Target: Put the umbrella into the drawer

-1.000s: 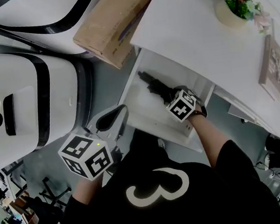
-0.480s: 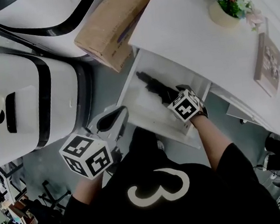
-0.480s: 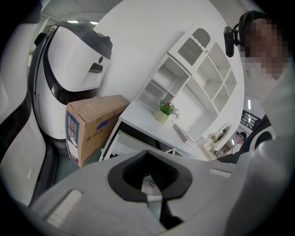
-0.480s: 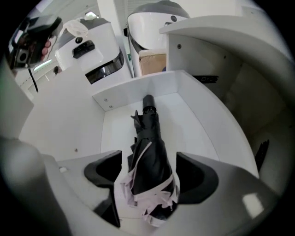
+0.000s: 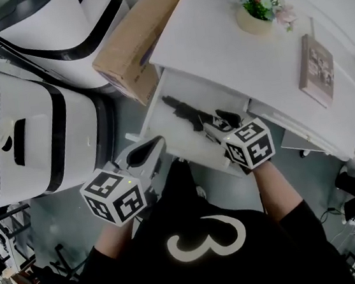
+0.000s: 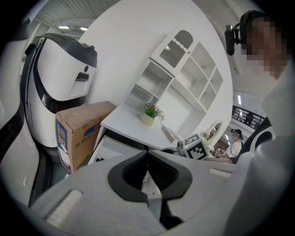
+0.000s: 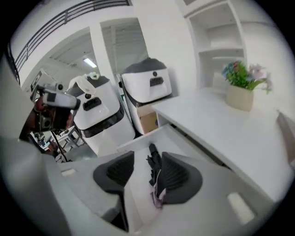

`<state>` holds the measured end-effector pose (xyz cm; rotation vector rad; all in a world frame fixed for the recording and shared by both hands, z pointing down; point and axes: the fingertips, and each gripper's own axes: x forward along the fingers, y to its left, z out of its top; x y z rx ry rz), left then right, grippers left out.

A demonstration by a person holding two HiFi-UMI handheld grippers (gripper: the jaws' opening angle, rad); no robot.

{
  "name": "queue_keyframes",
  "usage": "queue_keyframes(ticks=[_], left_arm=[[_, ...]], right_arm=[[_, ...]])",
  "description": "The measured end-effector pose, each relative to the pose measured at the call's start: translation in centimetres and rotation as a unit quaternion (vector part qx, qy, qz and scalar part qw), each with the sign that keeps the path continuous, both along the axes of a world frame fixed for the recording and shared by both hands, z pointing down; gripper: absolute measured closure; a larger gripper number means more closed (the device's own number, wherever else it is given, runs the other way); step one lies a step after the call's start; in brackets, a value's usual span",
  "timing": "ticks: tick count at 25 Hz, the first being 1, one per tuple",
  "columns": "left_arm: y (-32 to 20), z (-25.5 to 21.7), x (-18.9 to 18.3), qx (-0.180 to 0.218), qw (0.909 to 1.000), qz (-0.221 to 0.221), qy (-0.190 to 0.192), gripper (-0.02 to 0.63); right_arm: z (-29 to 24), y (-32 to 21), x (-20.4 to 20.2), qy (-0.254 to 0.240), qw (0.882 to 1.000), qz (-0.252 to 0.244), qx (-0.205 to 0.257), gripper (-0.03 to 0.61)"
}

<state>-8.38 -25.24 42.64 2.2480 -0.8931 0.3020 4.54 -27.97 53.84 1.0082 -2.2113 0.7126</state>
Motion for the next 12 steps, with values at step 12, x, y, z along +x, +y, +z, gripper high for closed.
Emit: queue_keyframes(ticks=[12], left_arm=[[7.6,-8.9,6.1,0.093,0.9936,0.052,0.036,0.606]], right_arm=[[-18.5,10.3,4.4,-0.151,0.973,0.046,0.171,0.575]])
